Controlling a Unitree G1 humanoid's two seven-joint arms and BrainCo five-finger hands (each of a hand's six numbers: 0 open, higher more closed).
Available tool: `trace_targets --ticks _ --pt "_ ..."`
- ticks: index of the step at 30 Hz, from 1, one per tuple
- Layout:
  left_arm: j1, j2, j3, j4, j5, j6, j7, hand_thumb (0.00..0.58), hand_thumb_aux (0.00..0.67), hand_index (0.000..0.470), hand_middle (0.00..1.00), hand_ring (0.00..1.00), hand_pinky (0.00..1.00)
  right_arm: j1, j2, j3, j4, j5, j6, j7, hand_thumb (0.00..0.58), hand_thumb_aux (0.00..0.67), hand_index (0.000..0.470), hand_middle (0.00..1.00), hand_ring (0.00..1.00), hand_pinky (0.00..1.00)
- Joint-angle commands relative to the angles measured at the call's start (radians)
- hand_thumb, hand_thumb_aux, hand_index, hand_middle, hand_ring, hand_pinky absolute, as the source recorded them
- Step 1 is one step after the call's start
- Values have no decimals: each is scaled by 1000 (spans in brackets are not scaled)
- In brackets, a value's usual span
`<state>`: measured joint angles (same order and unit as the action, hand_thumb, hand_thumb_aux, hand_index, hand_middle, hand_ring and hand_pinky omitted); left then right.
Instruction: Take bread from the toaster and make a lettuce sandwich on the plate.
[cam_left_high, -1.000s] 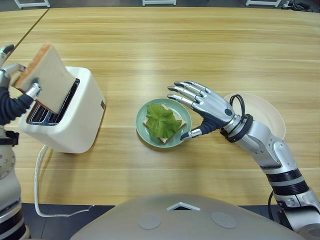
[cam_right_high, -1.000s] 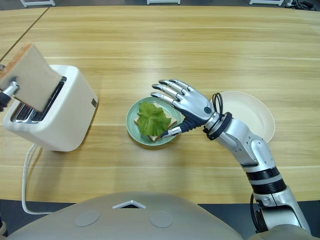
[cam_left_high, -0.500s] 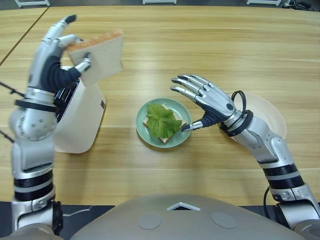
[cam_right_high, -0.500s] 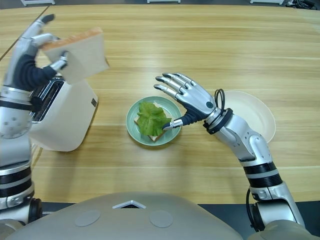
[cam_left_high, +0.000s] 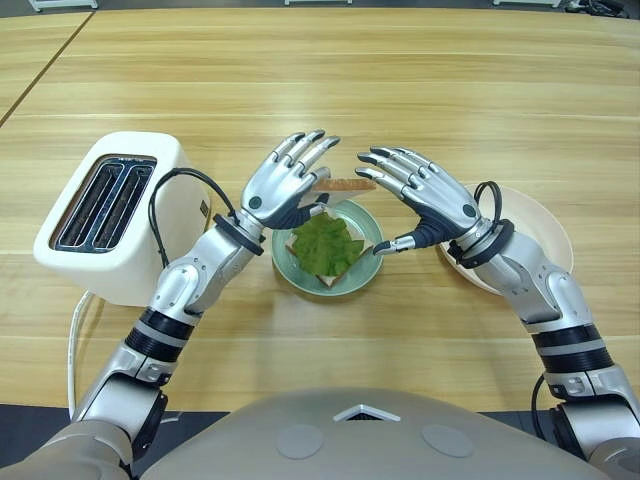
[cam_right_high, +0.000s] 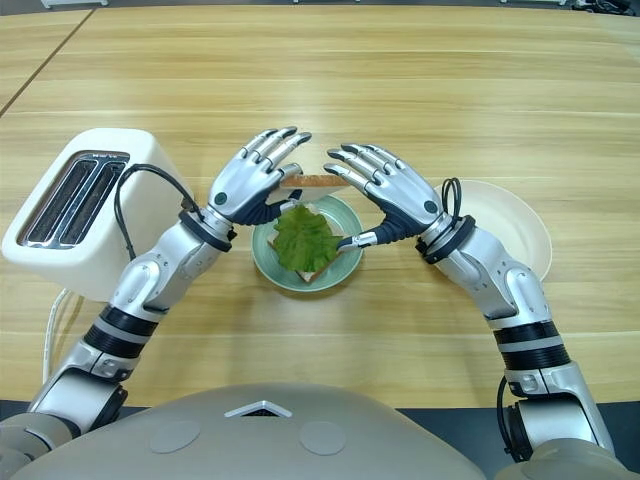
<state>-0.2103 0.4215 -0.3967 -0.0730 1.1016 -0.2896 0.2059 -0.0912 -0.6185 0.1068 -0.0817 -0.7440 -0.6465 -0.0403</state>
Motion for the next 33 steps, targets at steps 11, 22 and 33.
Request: trace_targets --ticks 11,22,33 --pt "190 12 -125 -27 91 72 7 580 670 470 0 0 0 24 -21 -7 -16 20 -13 20 0 0 0 0 0 0" --pt "337 30 64 -252 -171 105 -67 66 39 28 0 0 0 30 -40 18 15 36 -25 64 0 0 0 0 0 0" --pt "504 95 274 -376 -506 35 -205 420 318 223 0 0 0 -8 -4 174 103 76 -126 164 0 0 0 0 0 0"
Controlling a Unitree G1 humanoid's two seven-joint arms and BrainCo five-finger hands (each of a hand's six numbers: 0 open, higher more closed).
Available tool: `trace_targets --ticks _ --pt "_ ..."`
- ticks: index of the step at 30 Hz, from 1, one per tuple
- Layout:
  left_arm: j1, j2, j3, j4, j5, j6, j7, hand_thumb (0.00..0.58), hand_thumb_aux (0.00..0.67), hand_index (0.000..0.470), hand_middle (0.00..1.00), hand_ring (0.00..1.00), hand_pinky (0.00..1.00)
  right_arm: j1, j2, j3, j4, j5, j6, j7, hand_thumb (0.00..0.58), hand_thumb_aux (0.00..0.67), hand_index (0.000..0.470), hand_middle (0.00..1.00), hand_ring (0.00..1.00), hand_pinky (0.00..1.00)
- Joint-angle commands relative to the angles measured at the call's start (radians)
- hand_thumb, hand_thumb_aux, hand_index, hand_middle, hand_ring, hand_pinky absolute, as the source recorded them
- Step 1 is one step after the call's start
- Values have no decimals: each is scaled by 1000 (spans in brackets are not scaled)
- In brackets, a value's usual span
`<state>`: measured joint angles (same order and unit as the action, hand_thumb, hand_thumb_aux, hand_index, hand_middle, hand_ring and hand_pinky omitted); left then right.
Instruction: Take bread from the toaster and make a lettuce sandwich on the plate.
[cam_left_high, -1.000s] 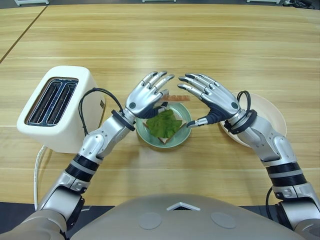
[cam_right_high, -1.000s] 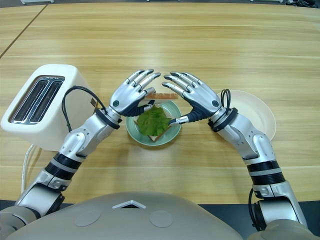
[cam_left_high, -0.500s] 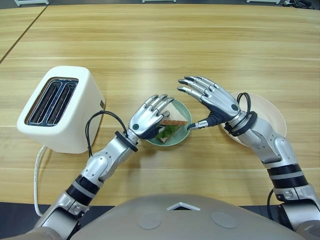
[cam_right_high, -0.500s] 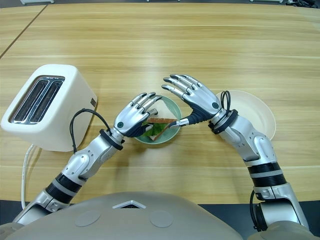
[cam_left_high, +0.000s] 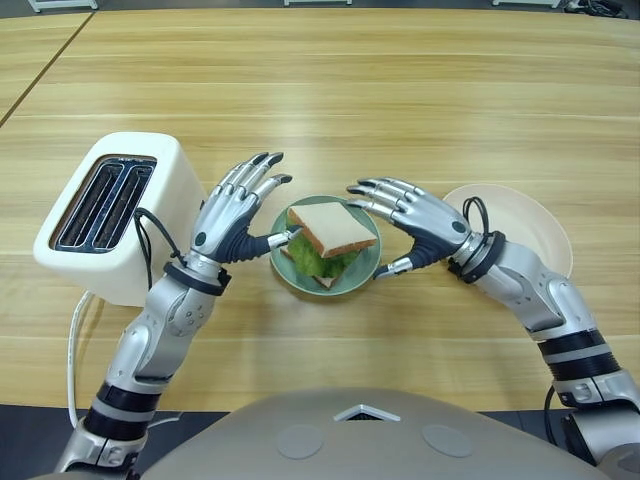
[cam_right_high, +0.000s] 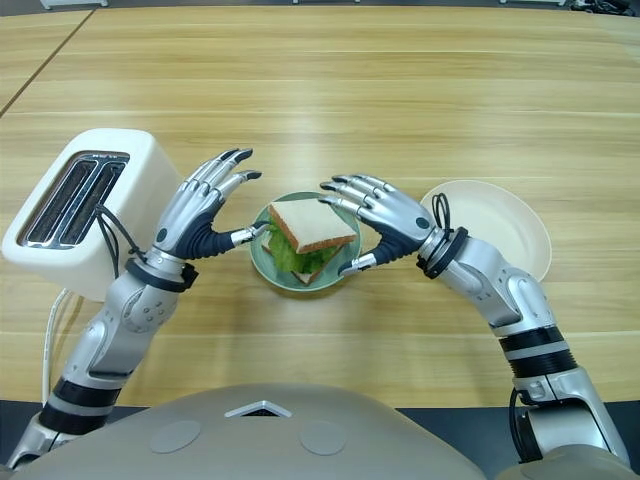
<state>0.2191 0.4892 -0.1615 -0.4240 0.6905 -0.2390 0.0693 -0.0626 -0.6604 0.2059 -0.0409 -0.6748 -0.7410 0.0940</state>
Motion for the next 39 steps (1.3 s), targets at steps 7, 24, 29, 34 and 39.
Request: trace_targets --ticks 7,24,29,34,39 --pt "189 115 99 -10 -269 -95 -226 304 208 146 0 0 0 -68 54 165 143 -43 -71 57 0 0 0 0 0 0" --pt "211 161 118 79 -244 -175 -355 0 0 0 0 0 0 -48 25 154 78 10 -47 78 0 0 0 0 0 0" --pt "172 163 111 107 -209 -204 -351 0 0 0 0 0 0 -27 -8 38 -41 214 -6 111 0 0 0 0 0 0" --pt "171 169 121 83 -209 -210 -364 0 0 0 110 110 110 83 -168 7 -69 312 12 277 49 29 20 694 694 694" --pt "237 230 97 37 -306 -208 -492 580 670 470 1000 1000 1000 170 -252 57 -90 384 18 436 580 670 470 1000 1000 1000"
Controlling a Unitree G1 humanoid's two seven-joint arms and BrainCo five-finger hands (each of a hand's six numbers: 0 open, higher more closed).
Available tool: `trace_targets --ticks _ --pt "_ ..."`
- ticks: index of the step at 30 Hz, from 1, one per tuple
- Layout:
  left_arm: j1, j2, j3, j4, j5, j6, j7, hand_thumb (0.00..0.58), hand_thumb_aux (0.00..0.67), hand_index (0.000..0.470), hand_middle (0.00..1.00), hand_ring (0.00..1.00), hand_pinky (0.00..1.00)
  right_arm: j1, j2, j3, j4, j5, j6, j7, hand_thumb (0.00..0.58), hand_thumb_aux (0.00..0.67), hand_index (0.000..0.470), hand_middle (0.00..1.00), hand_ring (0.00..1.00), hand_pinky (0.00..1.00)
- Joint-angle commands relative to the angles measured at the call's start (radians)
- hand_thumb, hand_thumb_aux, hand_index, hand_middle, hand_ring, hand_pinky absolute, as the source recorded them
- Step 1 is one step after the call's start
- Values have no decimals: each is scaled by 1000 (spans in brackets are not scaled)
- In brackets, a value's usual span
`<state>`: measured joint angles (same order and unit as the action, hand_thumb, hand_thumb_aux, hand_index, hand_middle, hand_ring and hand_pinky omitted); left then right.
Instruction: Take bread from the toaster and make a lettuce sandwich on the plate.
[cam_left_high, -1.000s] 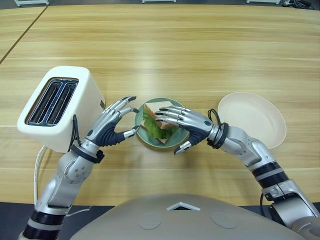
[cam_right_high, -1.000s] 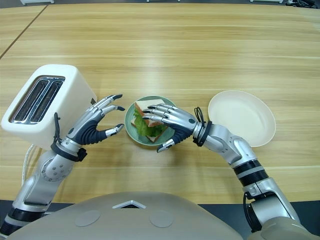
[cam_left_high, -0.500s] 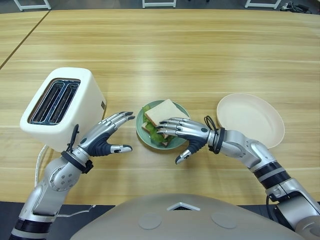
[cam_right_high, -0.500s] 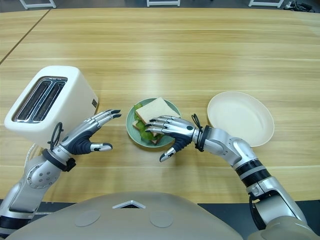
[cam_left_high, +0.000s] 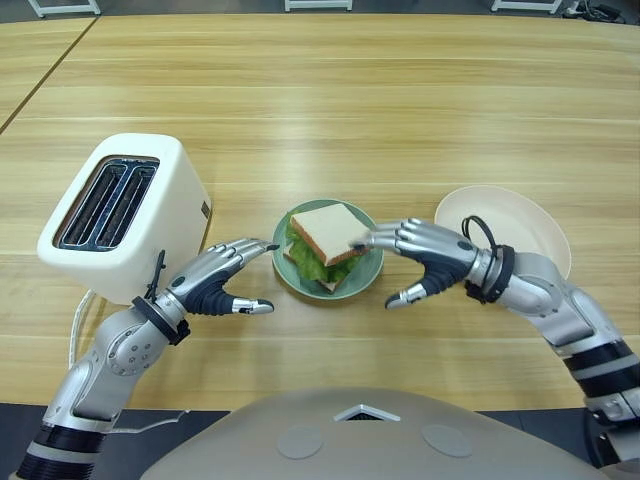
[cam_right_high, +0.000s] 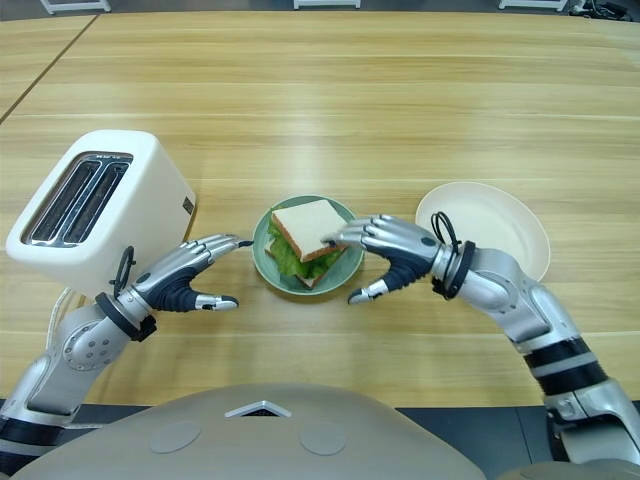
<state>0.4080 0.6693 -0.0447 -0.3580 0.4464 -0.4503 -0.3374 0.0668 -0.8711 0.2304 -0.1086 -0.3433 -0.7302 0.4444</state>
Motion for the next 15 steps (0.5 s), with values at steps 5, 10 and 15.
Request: trace_targets --ticks 5,10,15 --pt "57 73 -83 -33 -64 51 -197 580 670 470 1000 1000 1000 45 -14 89 -13 21 11 154 580 670 470 1000 1000 1000" --pt "-6 23 -197 26 30 96 -225 580 670 470 1000 1000 1000 0 56 145 87 -159 15 118 580 670 470 1000 1000 1000" --pt "-94 -48 -288 135 145 119 -178 580 670 470 1000 1000 1000 -48 132 194 164 -294 39 56 580 670 470 1000 1000 1000"
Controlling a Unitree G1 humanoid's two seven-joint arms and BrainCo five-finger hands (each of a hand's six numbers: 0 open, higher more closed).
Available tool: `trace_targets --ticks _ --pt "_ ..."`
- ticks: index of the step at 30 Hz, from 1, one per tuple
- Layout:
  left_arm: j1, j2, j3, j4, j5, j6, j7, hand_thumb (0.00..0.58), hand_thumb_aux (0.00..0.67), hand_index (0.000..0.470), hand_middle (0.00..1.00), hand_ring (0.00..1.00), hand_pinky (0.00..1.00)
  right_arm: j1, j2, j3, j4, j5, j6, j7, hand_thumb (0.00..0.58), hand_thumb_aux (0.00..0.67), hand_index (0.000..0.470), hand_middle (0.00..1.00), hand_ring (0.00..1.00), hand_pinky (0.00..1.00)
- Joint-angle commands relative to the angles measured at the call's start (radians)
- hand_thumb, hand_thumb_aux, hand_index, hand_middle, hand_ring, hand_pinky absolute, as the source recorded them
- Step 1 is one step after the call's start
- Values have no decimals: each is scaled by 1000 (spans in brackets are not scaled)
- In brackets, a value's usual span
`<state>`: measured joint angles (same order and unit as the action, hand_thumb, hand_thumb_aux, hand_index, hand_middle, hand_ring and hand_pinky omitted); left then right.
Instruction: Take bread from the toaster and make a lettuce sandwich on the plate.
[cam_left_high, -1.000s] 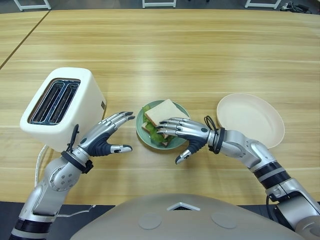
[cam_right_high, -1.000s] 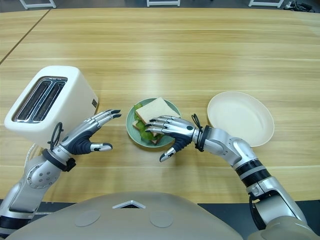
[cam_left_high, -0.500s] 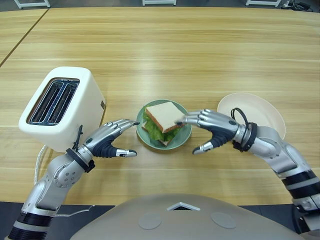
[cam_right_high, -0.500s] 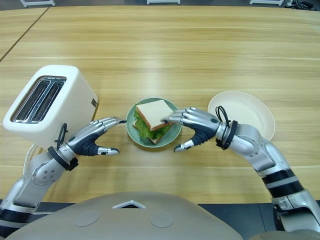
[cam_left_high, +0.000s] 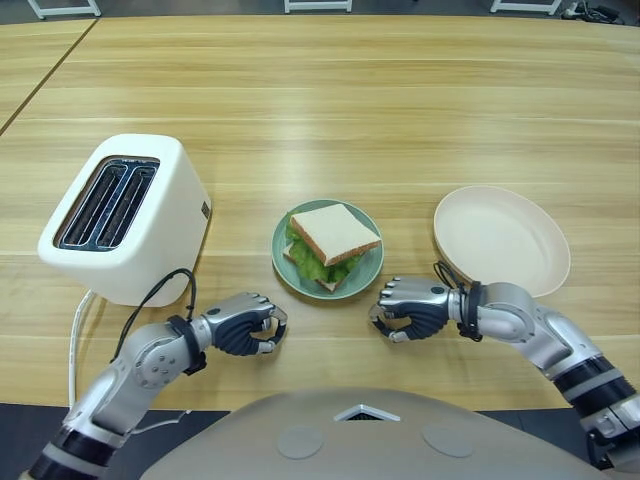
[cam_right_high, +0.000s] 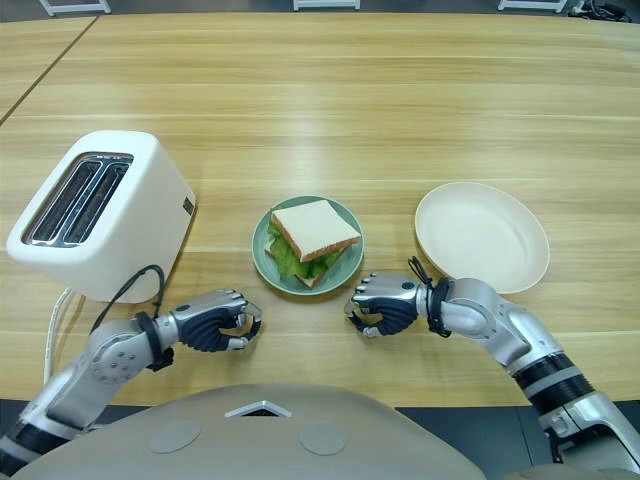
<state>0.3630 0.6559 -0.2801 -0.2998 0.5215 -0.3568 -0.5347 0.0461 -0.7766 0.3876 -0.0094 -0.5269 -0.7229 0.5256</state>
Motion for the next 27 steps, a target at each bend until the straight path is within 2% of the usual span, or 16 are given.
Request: trace_targets --ticks 1,9,12,15,20,23,24,25,26,27 --pt "-63 -46 -63 95 80 30 32 580 670 470 1000 1000 1000 -39 50 42 83 -130 38 -40 580 670 470 1000 1000 1000" --pt "-312 -136 -89 327 169 63 179 580 670 470 1000 1000 1000 -180 150 95 259 -247 106 -168 580 670 470 984 984 984" --pt "-441 -149 -107 498 192 30 261 580 670 470 1000 1000 1000 -271 200 125 355 -283 129 -223 579 644 452 961 961 961" --pt "-528 -169 -128 638 208 4 334 580 670 470 1000 1000 1000 -359 246 157 478 -307 135 -277 580 670 470 961 961 961" --pt "-656 -208 -164 840 212 -36 445 580 670 470 1000 1000 1000 -532 329 198 734 -315 140 -390 580 670 470 965 965 965" --pt "-710 -232 -172 909 203 -58 507 580 670 470 1000 1000 1000 -578 343 209 800 -310 132 -453 580 670 470 953 953 953" --pt "-714 -235 -173 913 199 -66 521 580 670 470 1000 1000 1000 -581 337 209 796 -307 127 -470 568 575 404 902 902 902" --pt "-704 -233 -173 893 194 -75 531 580 670 470 1000 1000 1000 -573 321 201 767 -300 120 -488 468 376 264 737 737 737" --pt "-681 -228 -163 851 184 -82 547 580 670 470 1000 1000 1000 -550 295 182 712 -285 113 -500 436 336 236 675 675 675" --pt "-645 -223 -142 788 162 -87 557 579 649 455 969 969 969 -515 263 154 637 -261 103 -506 104 63 44 490 490 490"
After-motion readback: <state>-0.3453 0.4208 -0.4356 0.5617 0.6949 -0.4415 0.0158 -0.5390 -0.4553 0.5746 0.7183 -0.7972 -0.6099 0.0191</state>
